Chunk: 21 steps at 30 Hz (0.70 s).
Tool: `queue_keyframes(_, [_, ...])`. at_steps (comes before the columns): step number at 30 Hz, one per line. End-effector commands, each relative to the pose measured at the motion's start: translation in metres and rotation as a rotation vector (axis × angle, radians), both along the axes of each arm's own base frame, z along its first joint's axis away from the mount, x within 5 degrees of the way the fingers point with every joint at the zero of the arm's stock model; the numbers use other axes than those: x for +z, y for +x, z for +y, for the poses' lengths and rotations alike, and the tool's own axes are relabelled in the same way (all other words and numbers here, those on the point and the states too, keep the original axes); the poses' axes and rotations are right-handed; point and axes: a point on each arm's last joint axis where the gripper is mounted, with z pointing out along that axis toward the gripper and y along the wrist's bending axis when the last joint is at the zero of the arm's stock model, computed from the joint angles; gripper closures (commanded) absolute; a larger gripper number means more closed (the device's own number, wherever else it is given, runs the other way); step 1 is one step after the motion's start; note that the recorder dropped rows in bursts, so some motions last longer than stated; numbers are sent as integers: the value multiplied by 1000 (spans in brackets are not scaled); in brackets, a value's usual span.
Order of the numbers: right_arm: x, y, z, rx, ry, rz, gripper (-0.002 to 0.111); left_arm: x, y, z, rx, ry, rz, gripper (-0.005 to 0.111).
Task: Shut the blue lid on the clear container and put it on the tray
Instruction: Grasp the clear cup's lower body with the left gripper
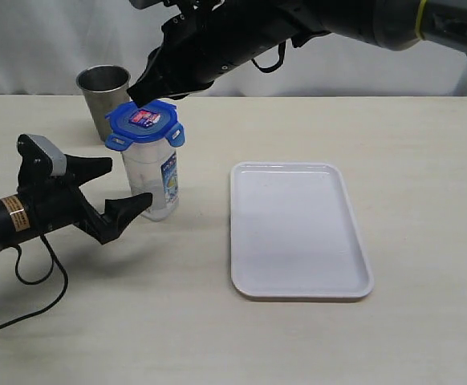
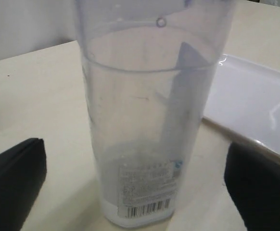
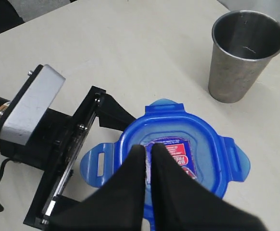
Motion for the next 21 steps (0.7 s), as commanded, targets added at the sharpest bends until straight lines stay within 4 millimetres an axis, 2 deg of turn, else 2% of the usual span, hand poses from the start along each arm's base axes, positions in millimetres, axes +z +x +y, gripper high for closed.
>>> queue_keyframes(1, [5, -1, -2, -3, -2, -13, 104, -1, 6, -2, -3, -34, -13, 7])
queue_keyframes(10, [4, 0, -3, -8, -8, -21, 104, -5, 5, -5, -12, -34, 0, 7])
queue_keyframes(13, [4, 0, -3, -9, -8, -20, 104, -5, 3, -15, -41, -18, -19, 7])
queue_keyframes(17, [4, 0, -3, -11, -7, -15, 104, -4, 8, -18, 42, -10, -47, 7])
queue_keyframes(21, [4, 0, -3, -15, -6, -8, 104, -4, 8, -18, 35, -14, -42, 7])
